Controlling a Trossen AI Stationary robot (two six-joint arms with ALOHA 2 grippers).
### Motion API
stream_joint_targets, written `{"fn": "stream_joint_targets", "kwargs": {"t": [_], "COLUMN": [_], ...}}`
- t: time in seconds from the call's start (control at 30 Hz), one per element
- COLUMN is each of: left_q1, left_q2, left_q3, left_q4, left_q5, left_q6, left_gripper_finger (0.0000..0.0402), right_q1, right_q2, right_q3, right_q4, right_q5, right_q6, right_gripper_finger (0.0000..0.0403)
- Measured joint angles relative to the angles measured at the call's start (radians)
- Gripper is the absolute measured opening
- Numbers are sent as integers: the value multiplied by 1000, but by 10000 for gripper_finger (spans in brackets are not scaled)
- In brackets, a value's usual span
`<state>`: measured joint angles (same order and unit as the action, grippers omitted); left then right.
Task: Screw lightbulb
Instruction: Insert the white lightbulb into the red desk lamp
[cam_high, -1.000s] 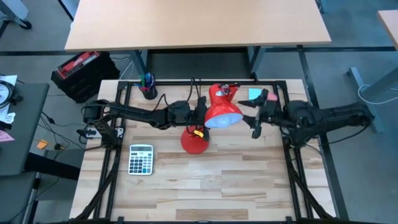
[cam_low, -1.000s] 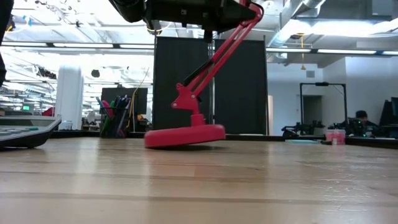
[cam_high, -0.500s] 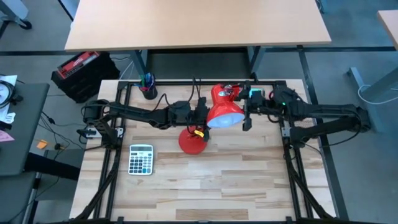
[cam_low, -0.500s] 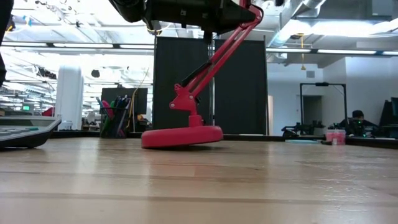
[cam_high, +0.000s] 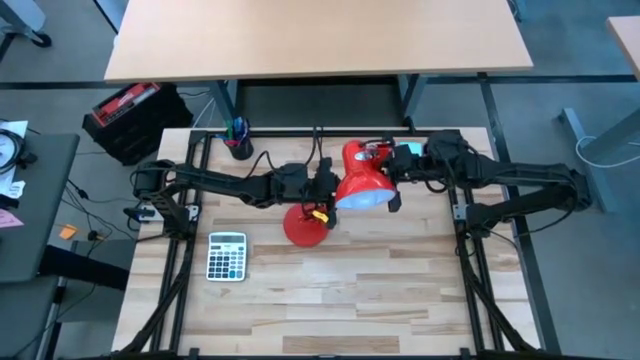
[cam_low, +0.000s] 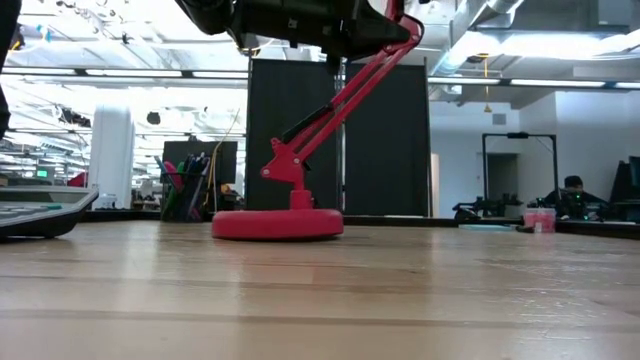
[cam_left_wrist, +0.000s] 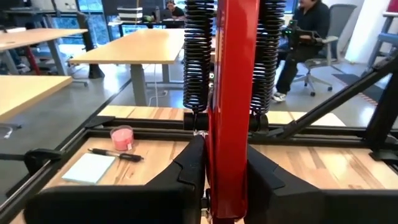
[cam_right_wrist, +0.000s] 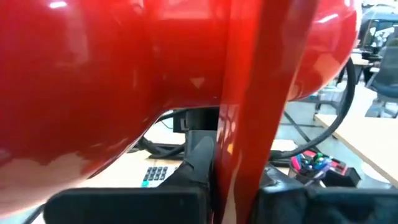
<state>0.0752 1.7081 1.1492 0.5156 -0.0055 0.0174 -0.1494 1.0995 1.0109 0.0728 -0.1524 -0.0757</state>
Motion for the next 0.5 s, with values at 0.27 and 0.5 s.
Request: {"fn": "stream_joint_targets", "kwargs": {"t": [0.27,0.5], "left_q1": [6,-8], "left_q2": [0,0], "left_q3": [1,1], "left_q4": [2,-2], "left_q5": [-18,-8], "left_q6": [-8,8], "left_gripper_finger": [65,91], "right_q1": [-1,0], "right_q2": [3,-18], "right_q3": [23,24], "right_q4": [-47,-72], "right_q5": [15,15], "right_q6": [-41,-41], "right_gripper_finger": [38,38]}}
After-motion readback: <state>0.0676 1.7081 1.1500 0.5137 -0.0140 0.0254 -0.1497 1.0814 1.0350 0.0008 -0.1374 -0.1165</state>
